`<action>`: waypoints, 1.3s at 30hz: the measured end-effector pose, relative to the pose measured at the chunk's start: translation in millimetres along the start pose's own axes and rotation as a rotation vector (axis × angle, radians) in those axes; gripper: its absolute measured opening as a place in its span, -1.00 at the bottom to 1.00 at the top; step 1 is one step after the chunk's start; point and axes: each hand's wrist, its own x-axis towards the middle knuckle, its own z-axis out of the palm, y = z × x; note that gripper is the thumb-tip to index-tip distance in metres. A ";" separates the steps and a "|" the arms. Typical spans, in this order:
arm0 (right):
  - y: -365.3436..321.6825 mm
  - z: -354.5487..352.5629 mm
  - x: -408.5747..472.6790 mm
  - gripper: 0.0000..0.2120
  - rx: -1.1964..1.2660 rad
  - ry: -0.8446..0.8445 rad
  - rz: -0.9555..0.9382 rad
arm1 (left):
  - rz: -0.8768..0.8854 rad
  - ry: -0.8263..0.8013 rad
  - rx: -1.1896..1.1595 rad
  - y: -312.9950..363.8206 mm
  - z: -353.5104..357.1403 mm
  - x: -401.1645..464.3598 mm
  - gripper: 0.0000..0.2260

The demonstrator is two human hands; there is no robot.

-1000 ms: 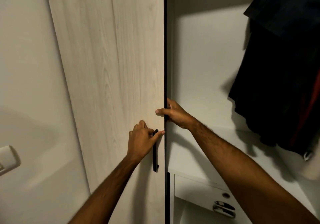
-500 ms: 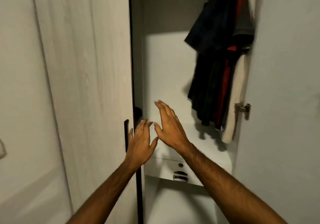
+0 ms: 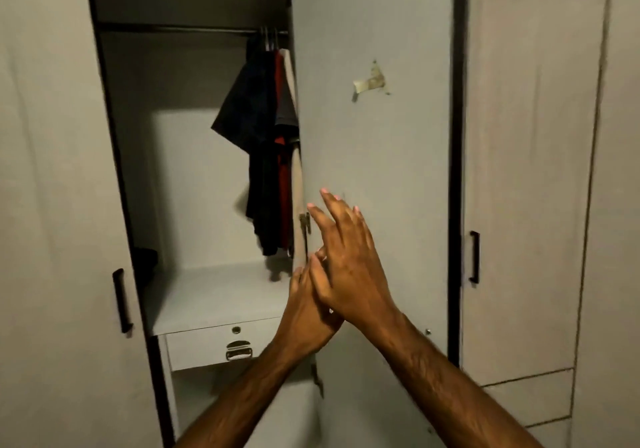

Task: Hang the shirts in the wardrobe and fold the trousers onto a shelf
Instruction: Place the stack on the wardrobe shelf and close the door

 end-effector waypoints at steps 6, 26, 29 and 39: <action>18.5 -82.9 -20.6 -0.34 -0.278 0.169 0.049 | 0.111 -0.059 -0.090 64.2 44.8 5.7 -0.19; -3.6 -86.2 -52.5 -0.54 0.776 -0.048 0.432 | 0.141 0.072 -0.143 44.2 -2.0 -58.3 -0.18; -30.3 -41.6 -49.9 -0.49 0.848 -0.131 0.296 | 0.082 0.089 -0.193 11.8 -44.4 -89.0 -0.32; -130.0 129.0 -71.8 -0.31 0.889 -0.274 0.277 | -0.305 0.320 -0.114 -93.4 -160.0 -143.5 -0.55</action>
